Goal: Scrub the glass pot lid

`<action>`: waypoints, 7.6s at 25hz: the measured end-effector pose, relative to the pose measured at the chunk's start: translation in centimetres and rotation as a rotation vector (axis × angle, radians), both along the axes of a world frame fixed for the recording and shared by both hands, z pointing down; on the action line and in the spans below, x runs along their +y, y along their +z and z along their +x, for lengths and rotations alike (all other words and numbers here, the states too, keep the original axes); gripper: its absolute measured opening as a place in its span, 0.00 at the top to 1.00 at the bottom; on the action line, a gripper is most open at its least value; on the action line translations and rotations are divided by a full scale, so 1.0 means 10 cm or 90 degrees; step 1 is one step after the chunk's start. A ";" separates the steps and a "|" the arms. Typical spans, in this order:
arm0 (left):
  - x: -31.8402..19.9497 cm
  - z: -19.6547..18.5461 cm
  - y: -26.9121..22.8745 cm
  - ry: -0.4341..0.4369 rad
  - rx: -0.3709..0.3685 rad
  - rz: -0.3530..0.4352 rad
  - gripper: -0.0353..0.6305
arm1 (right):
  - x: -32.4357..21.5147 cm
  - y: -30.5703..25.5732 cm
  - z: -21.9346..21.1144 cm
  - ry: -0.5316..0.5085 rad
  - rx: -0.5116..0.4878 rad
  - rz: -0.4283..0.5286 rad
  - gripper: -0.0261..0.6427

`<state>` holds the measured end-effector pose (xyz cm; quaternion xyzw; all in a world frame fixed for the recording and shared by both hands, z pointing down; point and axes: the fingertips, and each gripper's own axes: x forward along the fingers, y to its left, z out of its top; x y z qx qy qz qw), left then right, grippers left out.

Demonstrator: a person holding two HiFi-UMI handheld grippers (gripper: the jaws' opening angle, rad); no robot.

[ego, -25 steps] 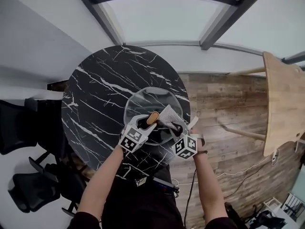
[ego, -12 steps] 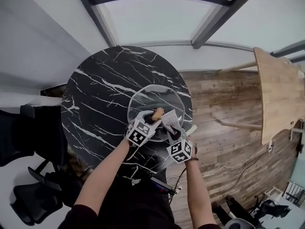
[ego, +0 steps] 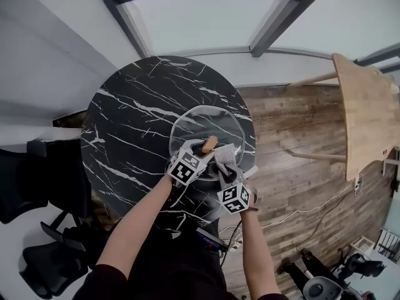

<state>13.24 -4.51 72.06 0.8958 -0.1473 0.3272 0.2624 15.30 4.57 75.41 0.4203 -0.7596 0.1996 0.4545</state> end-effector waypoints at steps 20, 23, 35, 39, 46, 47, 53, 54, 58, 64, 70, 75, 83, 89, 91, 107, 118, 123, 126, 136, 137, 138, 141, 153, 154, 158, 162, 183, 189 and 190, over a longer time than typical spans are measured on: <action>0.01 0.02 0.01 0.013 0.018 -0.033 0.66 | 0.31 0.07 -0.46 -0.171 0.023 -0.051 0.85; 0.00 0.03 0.01 0.008 0.019 -0.033 0.66 | 0.37 0.09 -0.68 -0.200 0.005 -0.059 0.85; 0.00 0.01 0.02 -0.001 0.022 -0.027 0.66 | 0.61 0.14 -1.18 -0.282 -0.076 -0.117 0.85; -0.07 0.03 0.03 0.000 0.025 -0.021 0.66 | 0.77 0.16 -1.35 -0.345 -0.125 -0.153 0.85; 0.00 -0.05 0.05 -0.016 0.017 -0.013 0.66 | 0.85 -0.41 -1.23 -0.263 -0.244 -0.082 0.85; -0.02 -0.03 0.02 -0.025 0.025 -0.009 0.66 | 0.87 -0.47 -1.14 -0.257 -0.236 -0.074 0.85; -0.02 0.01 0.00 -0.077 0.033 -0.038 0.66 | 0.81 -0.85 -0.63 -0.153 -0.230 0.009 0.85; -0.03 0.00 0.00 -0.075 0.029 -0.017 0.67 | 0.78 -0.92 -0.59 -0.139 -0.244 0.019 0.85; -0.05 -0.08 -0.13 -0.095 0.042 0.020 0.65 | 0.55 -1.25 -0.33 -0.035 -0.324 0.078 0.85; -0.18 -0.47 -0.48 -0.192 0.076 0.086 0.78 | -0.14 -1.12 0.66 0.326 -0.245 0.161 0.85; -0.04 -0.85 -0.73 -0.227 0.066 0.150 0.94 | -0.43 -0.59 0.72 0.393 -0.177 0.061 0.85; 0.13 -1.14 -0.85 -0.262 0.083 0.147 0.94 | -0.63 -0.34 0.54 0.361 -0.163 0.004 0.84; 0.16 -1.40 -0.84 -0.276 0.097 0.137 0.94 | -1.02 -0.30 0.48 0.293 -0.148 -0.025 0.84; 0.07 -1.46 -0.95 -0.288 0.116 0.149 0.94 | -1.34 -0.26 0.40 0.222 -0.126 -0.049 0.84; 0.06 -1.46 -0.99 -0.290 0.121 0.150 0.94 | -1.44 -0.25 0.36 0.202 -0.120 -0.059 0.84; -0.07 -1.67 -1.04 -0.298 0.125 0.155 0.94 | -1.88 -0.22 -0.10 0.062 -0.071 -0.095 0.84; -0.10 -1.92 -1.15 -0.309 0.135 0.168 0.94 | -1.83 -0.23 -0.58 -0.014 -0.061 -0.106 0.84; -0.07 -2.00 -1.18 -0.316 0.137 0.167 0.94 | -1.73 -0.21 -0.84 -0.075 -0.038 -0.107 0.84; -0.05 -2.03 -1.19 -0.318 0.139 0.167 0.94 | -1.63 -0.26 -0.99 -0.101 -0.018 -0.120 0.84; 0.01 -2.16 -1.22 -0.328 0.138 0.173 0.94 | -1.18 -0.16 -1.35 -0.207 0.059 -0.087 0.84; 0.02 -2.16 -1.22 -0.328 0.139 0.172 0.94 | -1.12 -0.15 -1.38 -0.219 0.065 -0.082 0.84; 0.03 -2.16 -1.23 -0.327 0.139 0.173 0.94 | -1.07 -0.14 -1.40 -0.233 0.074 -0.076 0.84; 0.08 -2.16 -1.22 -0.325 0.137 0.174 0.94 | -0.92 -0.08 -1.39 -0.289 0.136 -0.047 0.84; 0.18 -2.01 -1.22 -0.320 0.137 0.172 0.94 | -0.30 0.01 -1.43 -0.355 0.117 -0.041 0.84; 0.18 -1.99 -1.21 -0.319 0.136 0.172 0.94 | -0.24 0.02 -1.44 -0.361 0.112 -0.047 0.84; 0.23 -1.89 -1.19 -0.314 0.138 0.162 0.94 | -0.02 0.06 -1.48 -0.373 0.085 -0.070 0.84; 0.28 -1.81 -1.20 -0.298 0.138 0.160 0.94 | 0.15 0.08 -1.49 -0.364 0.053 -0.083 0.84; 0.32 -1.76 -1.23 -0.289 0.156 0.131 0.94 | 0.85 -0.11 -1.67 -0.251 -0.262 -0.252 0.84; 0.24 -1.78 -1.34 -0.309 0.167 0.151 0.94 | 0.35 -0.78 -1.31 -0.220 -0.224 0.011 0.84; 0.23 -1.79 -1.35 -0.314 0.168 0.156 0.94 | 0.25 -0.88 -1.23 -0.207 -0.212 0.055 0.84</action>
